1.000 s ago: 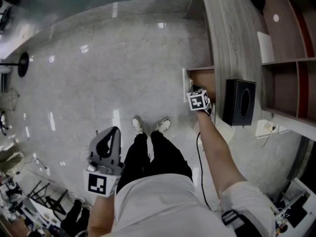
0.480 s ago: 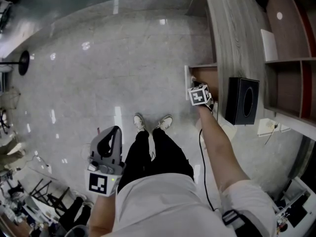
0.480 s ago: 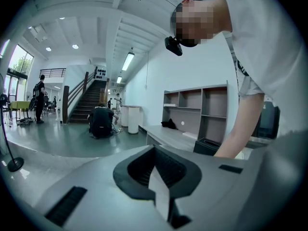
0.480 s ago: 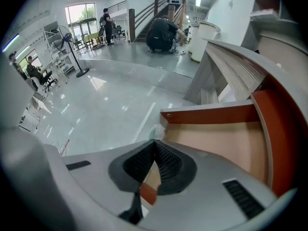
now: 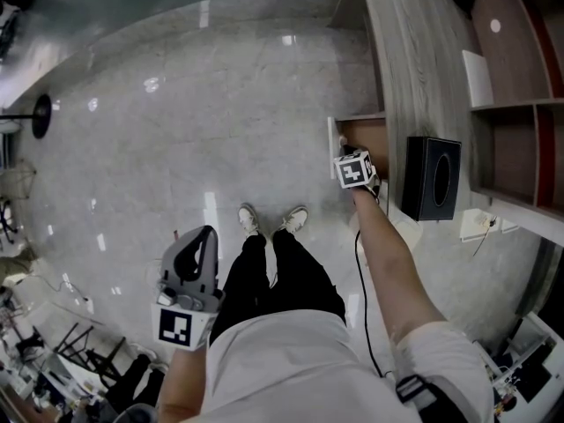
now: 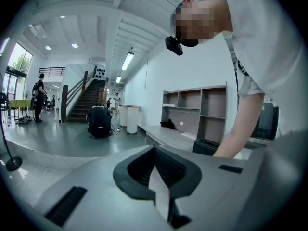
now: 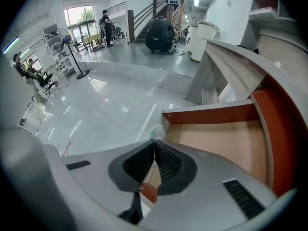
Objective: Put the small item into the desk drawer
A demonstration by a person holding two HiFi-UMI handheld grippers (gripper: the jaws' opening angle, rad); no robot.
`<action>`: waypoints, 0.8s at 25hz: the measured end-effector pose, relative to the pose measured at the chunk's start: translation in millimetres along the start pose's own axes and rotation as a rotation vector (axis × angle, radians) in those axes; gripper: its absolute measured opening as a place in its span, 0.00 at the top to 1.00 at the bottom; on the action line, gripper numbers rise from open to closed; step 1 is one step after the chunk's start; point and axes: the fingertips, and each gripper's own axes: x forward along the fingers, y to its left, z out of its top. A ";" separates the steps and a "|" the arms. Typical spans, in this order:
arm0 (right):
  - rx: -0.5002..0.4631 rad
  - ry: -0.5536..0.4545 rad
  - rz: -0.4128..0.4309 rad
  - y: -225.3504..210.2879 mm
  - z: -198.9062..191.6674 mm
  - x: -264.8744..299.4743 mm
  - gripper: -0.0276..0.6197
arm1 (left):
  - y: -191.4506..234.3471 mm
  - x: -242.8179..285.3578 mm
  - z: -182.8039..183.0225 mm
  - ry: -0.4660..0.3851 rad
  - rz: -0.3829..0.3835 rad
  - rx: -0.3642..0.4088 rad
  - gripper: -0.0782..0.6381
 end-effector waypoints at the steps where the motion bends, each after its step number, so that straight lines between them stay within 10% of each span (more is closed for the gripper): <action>1: 0.000 -0.001 -0.001 0.1 -0.6 -0.3 0.92 | 0.2 -0.2 -0.7 0.000 -0.002 0.000 0.87; 17: 0.014 -0.005 -0.001 11.5 -8.7 -13.3 0.92 | 10.7 -20.2 -9.5 -0.016 -0.021 -0.018 0.87; 20: 0.035 0.006 0.006 15.8 -11.8 -14.4 0.79 | 15.4 -25.0 -11.9 -0.016 -0.023 -0.026 0.87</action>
